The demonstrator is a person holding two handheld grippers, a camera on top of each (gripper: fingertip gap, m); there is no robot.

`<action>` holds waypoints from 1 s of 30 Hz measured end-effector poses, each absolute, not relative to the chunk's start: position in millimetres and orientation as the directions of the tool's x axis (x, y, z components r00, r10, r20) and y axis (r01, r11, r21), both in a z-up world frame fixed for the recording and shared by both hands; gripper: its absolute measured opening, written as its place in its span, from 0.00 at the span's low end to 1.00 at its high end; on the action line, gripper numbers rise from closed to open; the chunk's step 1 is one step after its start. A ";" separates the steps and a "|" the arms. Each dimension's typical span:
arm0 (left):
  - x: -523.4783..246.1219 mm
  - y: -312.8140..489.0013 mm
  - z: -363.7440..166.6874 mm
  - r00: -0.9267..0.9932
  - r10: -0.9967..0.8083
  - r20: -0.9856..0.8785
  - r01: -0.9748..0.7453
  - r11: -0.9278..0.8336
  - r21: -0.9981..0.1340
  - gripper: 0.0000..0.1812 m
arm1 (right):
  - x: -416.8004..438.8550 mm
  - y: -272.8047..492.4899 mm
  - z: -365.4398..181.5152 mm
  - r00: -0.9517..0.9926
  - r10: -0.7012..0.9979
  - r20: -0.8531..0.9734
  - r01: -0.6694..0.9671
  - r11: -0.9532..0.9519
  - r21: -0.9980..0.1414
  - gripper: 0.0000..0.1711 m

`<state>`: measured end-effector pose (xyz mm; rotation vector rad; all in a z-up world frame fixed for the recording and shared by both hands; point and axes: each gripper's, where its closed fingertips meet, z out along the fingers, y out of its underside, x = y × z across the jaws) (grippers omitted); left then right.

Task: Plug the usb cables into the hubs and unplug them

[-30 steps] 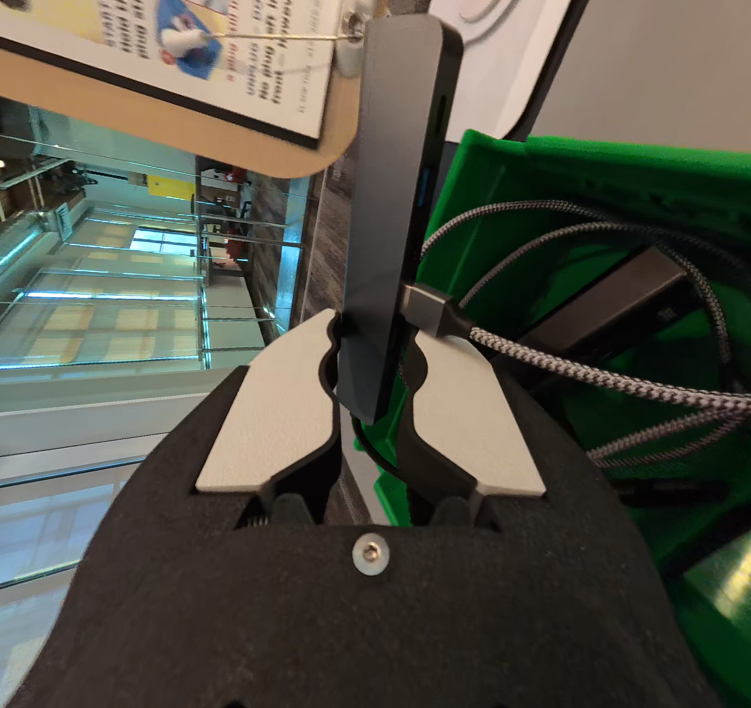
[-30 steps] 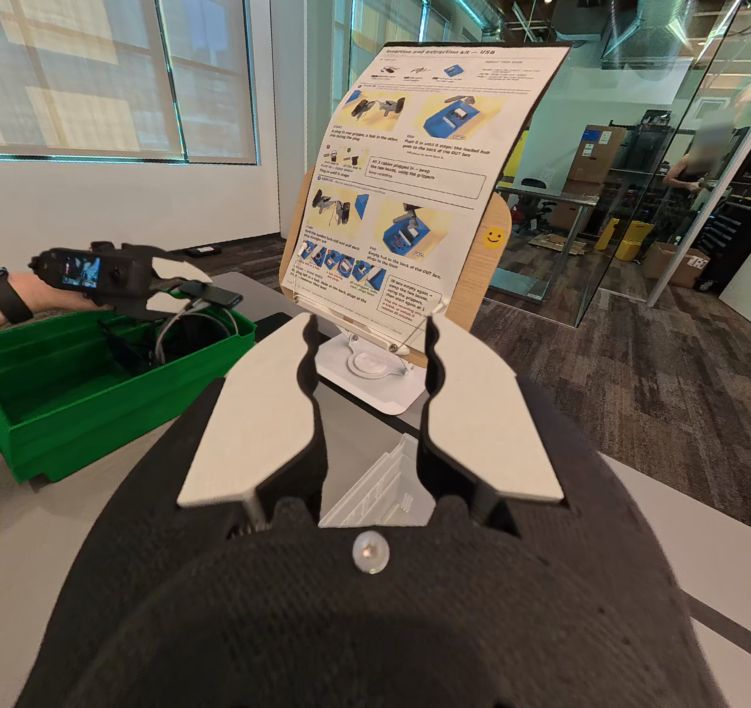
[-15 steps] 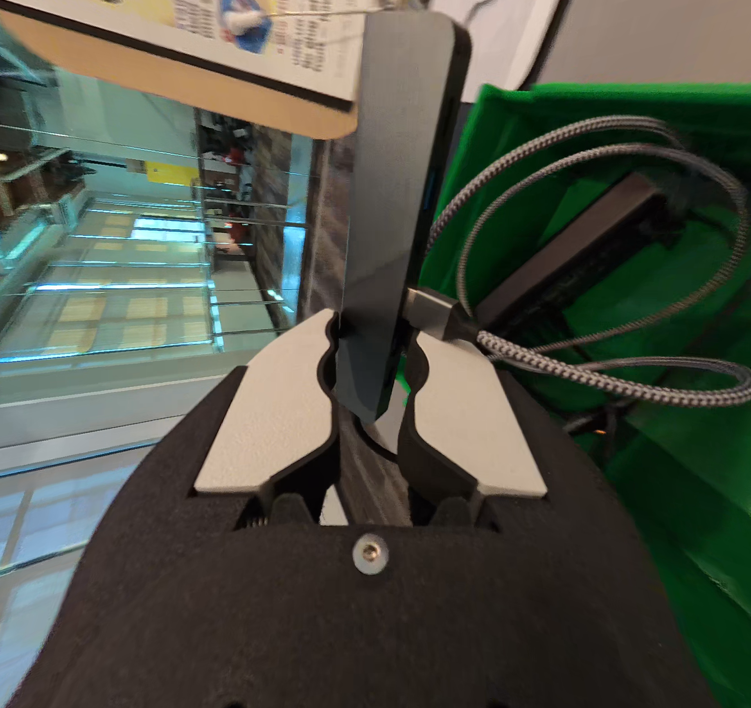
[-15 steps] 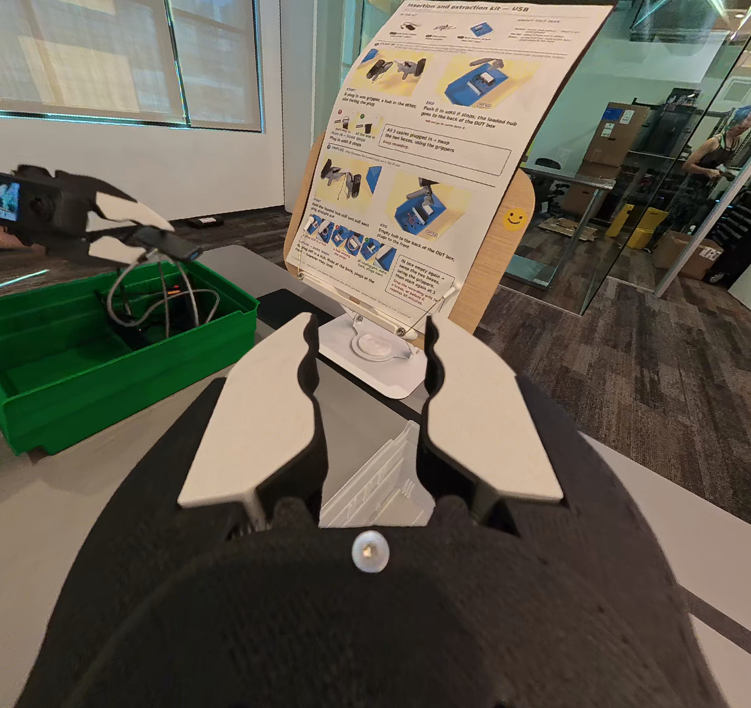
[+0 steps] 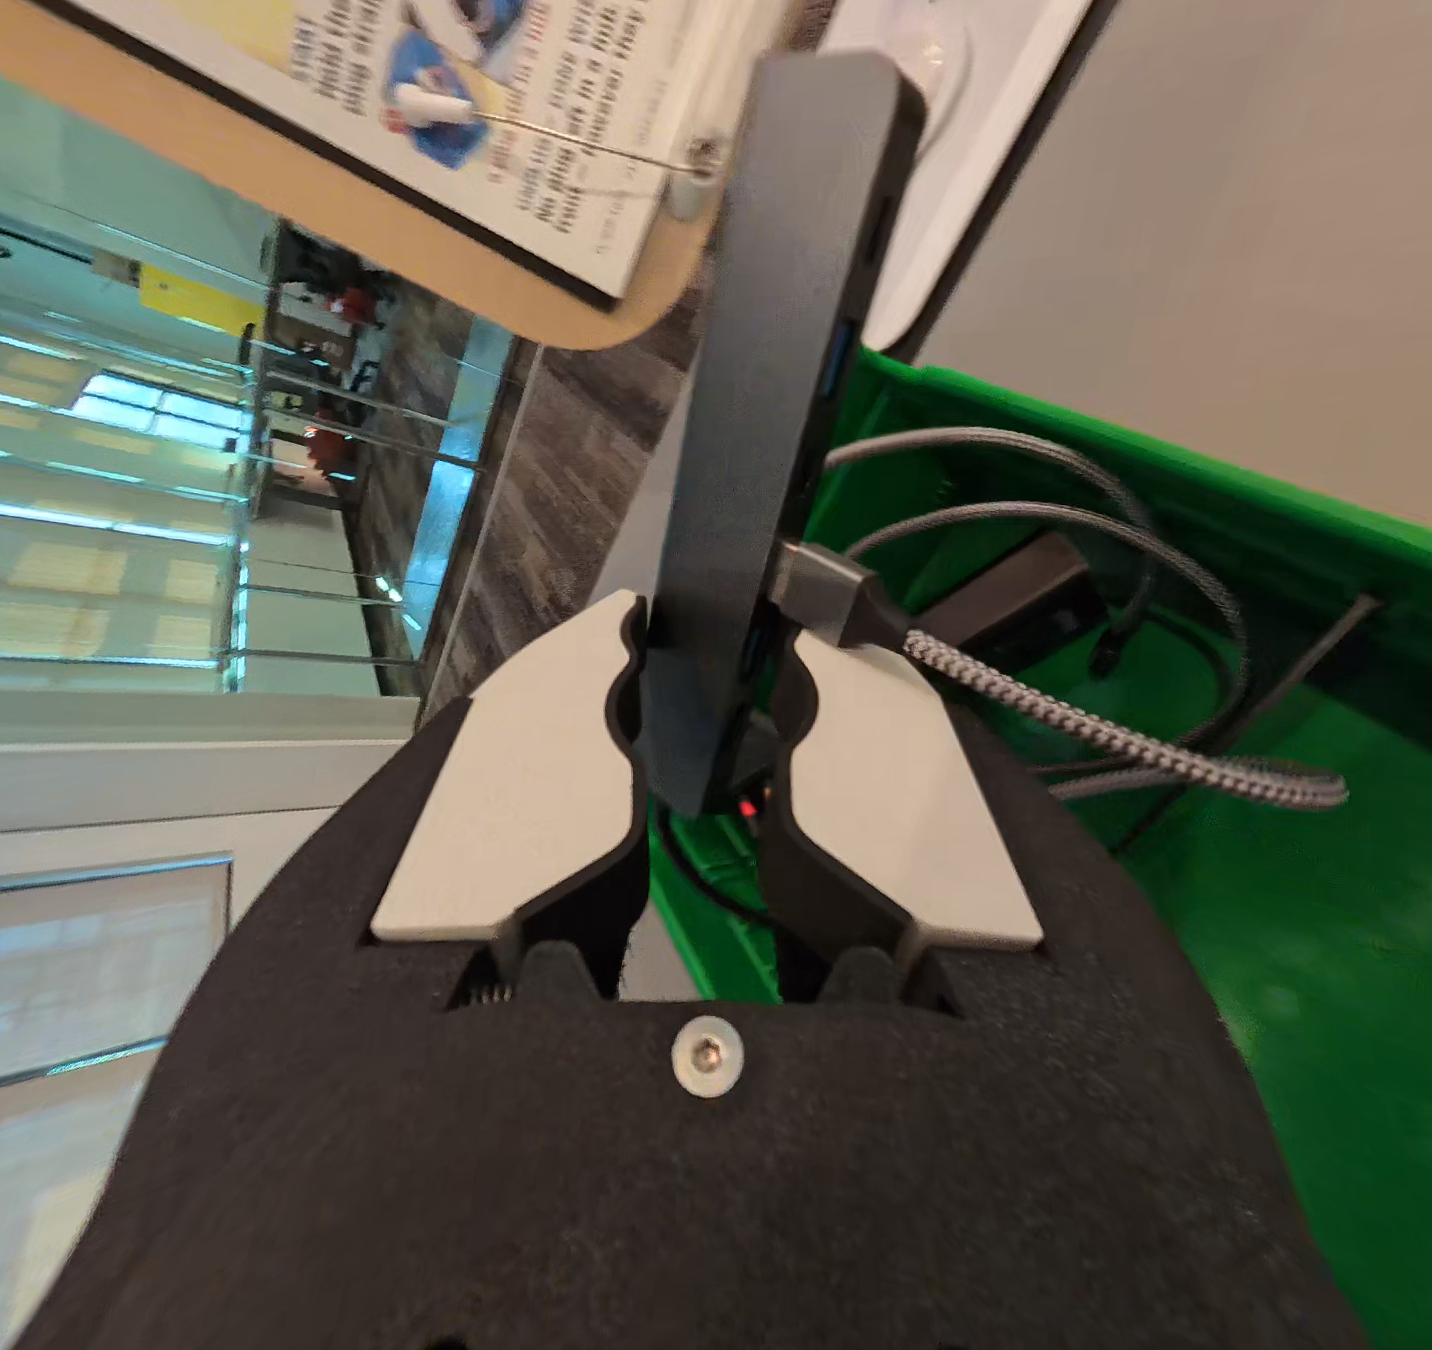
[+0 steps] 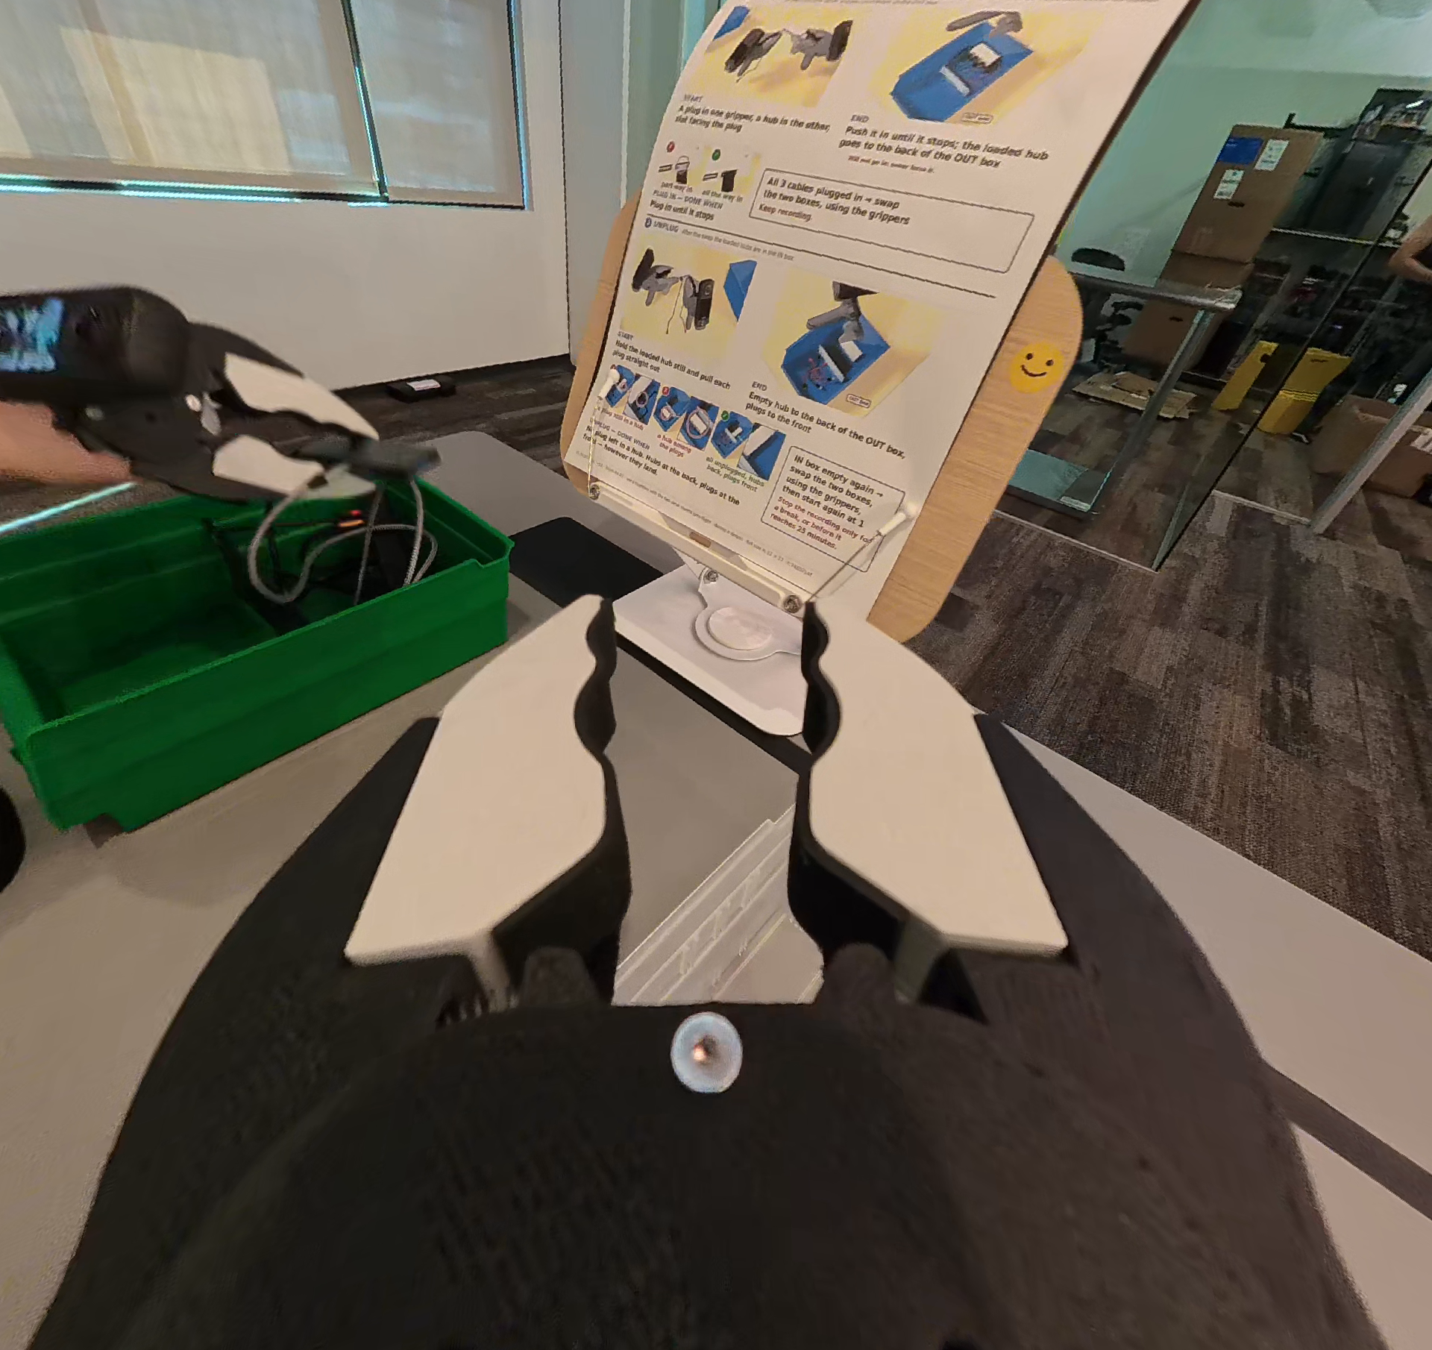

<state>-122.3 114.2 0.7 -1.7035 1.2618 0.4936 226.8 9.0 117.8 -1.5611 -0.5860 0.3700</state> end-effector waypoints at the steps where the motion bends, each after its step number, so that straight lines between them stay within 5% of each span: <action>1: -124.9 114.8 11.4 0.398 -0.508 -0.764 -0.898 -0.046 -0.437 0.16 | 224.8 9.5 117.1 0.812 0.570 0.127 0.155 0.000 -0.988 0.26; 13: -132.4 99.9 184.2 0.467 -0.297 -0.833 -0.878 -0.046 -0.476 0.15 | 196.5 6.4 111.4 0.767 0.625 0.148 0.190 0.000 -0.982 0.24; 21: -87.5 66.7 296.9 0.474 -0.225 -0.851 -0.866 0.056 -0.497 0.15 | 125.2 -18.7 106.9 0.577 0.804 0.140 0.172 0.047 -0.984 0.25; 30: -17.6 -2.6 408.1 0.408 -0.166 -0.898 -0.882 0.183 -0.434 0.15 | 21.4 -48.2 70.1 0.357 0.932 0.065 0.167 0.004 -0.986 0.35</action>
